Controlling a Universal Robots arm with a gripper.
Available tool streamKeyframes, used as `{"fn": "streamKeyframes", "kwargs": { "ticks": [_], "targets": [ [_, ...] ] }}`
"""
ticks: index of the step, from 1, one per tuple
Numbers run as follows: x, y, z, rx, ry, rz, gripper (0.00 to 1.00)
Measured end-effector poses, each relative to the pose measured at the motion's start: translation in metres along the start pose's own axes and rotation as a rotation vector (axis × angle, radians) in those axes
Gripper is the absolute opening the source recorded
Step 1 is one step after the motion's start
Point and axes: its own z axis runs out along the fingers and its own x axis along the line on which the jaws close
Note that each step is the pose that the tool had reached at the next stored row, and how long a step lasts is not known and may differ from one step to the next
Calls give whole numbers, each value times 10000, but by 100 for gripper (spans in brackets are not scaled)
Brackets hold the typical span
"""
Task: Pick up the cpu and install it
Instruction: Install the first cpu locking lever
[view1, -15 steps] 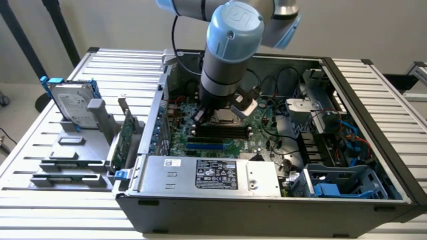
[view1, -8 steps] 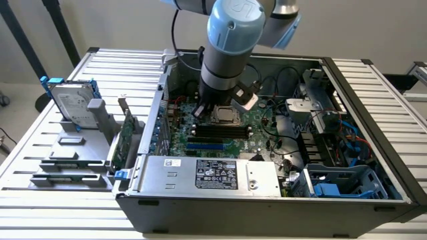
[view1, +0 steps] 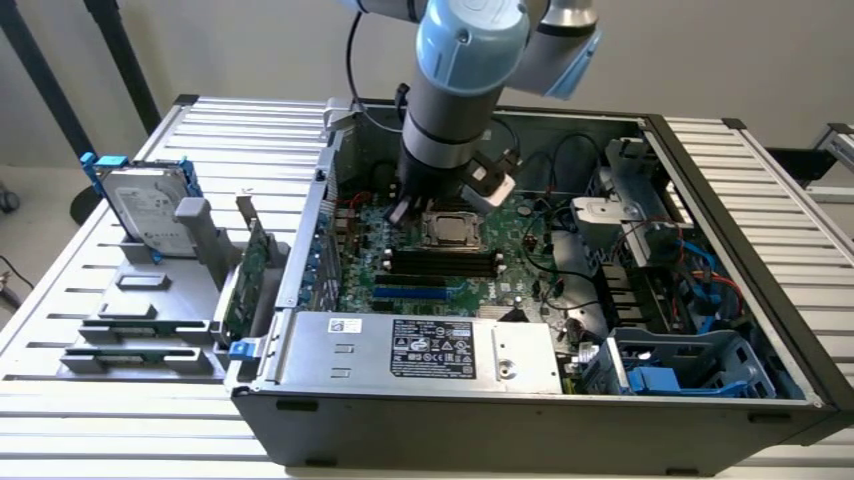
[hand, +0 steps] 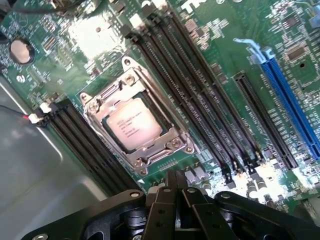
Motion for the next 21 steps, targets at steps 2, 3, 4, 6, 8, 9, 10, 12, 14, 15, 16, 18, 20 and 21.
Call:
{"fn": "streamKeyframes", "kwargs": {
  "ticks": [2, 3, 4, 6, 8, 9, 10, 12, 14, 15, 16, 18, 20, 21],
  "targets": [
    [25, -17, 7, 26, -46, -141, 11],
    [37, -26, 11, 42, -69, -216, 11],
    [49, -34, 14, 56, -93, -291, 11],
    [73, -51, 22, 87, -139, -443, 11],
    [97, -68, 30, 115, -179, -578, 11],
    [109, -77, 33, 126, -200, -639, 11],
    [122, -86, 36, 138, -219, -700, 11],
    [145, -102, 38, 162, -255, -818, 11],
    [165, -117, 37, 188, -292, -953, 11],
    [174, -124, 36, 199, -310, -1019, 11],
    [181, -130, 33, 212, -328, -1090, 11],
    [194, -140, 26, 236, -367, -1245, 11],
    [201, -147, 15, 261, -411, -1420, 11],
    [202, -149, 10, 275, -435, -1520, 11]
  ]
}}
